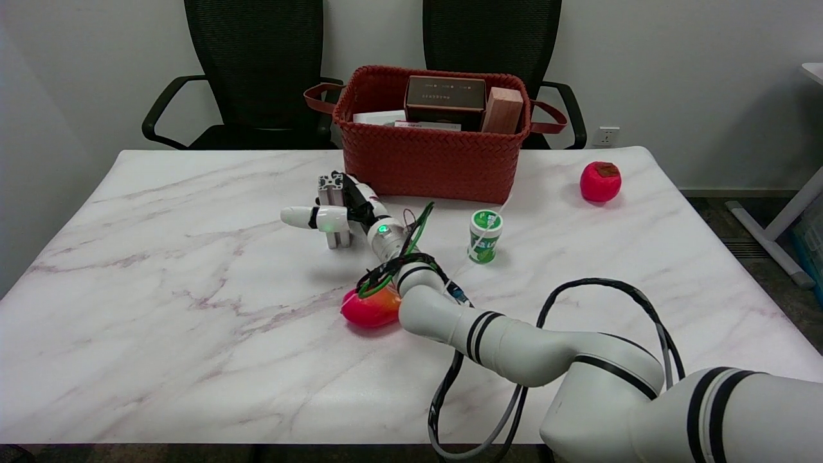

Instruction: Pick up the metal rectangular block.

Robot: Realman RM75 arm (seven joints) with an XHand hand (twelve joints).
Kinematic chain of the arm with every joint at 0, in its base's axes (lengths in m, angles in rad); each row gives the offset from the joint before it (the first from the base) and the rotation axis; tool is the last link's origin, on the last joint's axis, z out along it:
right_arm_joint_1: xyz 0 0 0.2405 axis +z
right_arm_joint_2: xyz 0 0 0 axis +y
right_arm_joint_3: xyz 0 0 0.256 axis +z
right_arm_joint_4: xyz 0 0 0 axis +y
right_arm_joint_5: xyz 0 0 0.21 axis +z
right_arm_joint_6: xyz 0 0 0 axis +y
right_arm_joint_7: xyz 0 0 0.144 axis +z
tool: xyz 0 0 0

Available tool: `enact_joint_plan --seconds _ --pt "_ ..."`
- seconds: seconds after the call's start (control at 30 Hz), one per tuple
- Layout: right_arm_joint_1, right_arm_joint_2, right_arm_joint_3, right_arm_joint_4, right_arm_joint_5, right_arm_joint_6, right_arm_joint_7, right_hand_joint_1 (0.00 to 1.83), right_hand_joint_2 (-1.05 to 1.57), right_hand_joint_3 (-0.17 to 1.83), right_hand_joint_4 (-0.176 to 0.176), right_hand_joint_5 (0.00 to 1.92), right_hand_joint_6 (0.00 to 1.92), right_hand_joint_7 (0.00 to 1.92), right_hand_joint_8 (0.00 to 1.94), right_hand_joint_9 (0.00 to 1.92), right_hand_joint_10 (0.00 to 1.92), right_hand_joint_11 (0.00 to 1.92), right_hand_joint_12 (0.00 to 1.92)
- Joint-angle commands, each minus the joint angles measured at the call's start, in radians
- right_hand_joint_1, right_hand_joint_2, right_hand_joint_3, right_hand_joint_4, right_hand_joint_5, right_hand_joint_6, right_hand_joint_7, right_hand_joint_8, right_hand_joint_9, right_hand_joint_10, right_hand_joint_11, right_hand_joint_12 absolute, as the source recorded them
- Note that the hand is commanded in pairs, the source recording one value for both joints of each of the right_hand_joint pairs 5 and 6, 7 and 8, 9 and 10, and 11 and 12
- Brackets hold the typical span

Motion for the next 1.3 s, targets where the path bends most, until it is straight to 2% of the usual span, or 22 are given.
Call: enact_joint_plan --seconds 0.03,0.1,0.17,0.37,0.53,0.6,0.8,0.93,1.13,1.3 --pt "0.008 -0.015 0.001 -0.055 0.062 -0.023 0.005 1.01 0.38 0.18 0.0 0.12 0.12 0.64 0.64 0.37 0.37 0.07 0.07" --pt "0.008 -0.015 0.001 -0.059 0.062 -0.023 0.005 1.01 0.39 0.17 0.0 0.13 0.13 0.72 0.72 0.5 0.5 0.11 0.11" --pt "0.007 -0.017 0.001 -0.061 0.062 -0.023 0.005 1.0 0.4 0.17 0.0 0.22 0.22 0.79 0.79 0.62 0.62 0.17 0.17" --pt "0.003 -0.015 0.008 -0.058 0.059 -0.015 0.003 1.02 0.43 0.15 0.0 0.71 0.71 1.11 1.11 1.03 1.03 0.56 0.56" --pt "0.007 -0.017 0.007 -0.051 0.062 -0.012 0.006 0.99 0.47 0.14 0.0 0.95 0.95 1.27 1.27 1.21 1.21 0.79 0.79" --pt "0.007 -0.017 0.008 -0.051 0.062 -0.012 0.01 0.96 0.51 0.12 0.0 1.19 1.19 1.4 1.4 1.34 1.34 1.07 1.07" --pt "0.002 -0.016 0.009 -0.046 0.062 -0.011 0.055 0.93 0.51 0.02 0.0 1.39 1.39 1.5 1.5 1.44 1.44 1.27 1.27" --pt "-0.007 -0.01 0.003 -0.011 0.061 0.012 0.055 0.91 0.52 -0.03 0.0 1.41 1.41 1.54 1.54 1.5 1.5 1.45 1.45" --pt "-0.023 0.001 0.002 0.071 0.052 0.099 0.055 0.94 0.54 -0.1 0.0 1.31 1.31 1.54 1.54 1.52 1.52 1.67 1.67" --pt "-0.025 0.008 0.0 0.124 0.035 0.195 0.047 0.93 0.55 -0.11 0.0 1.28 1.28 1.54 1.54 1.52 1.52 1.68 1.68"
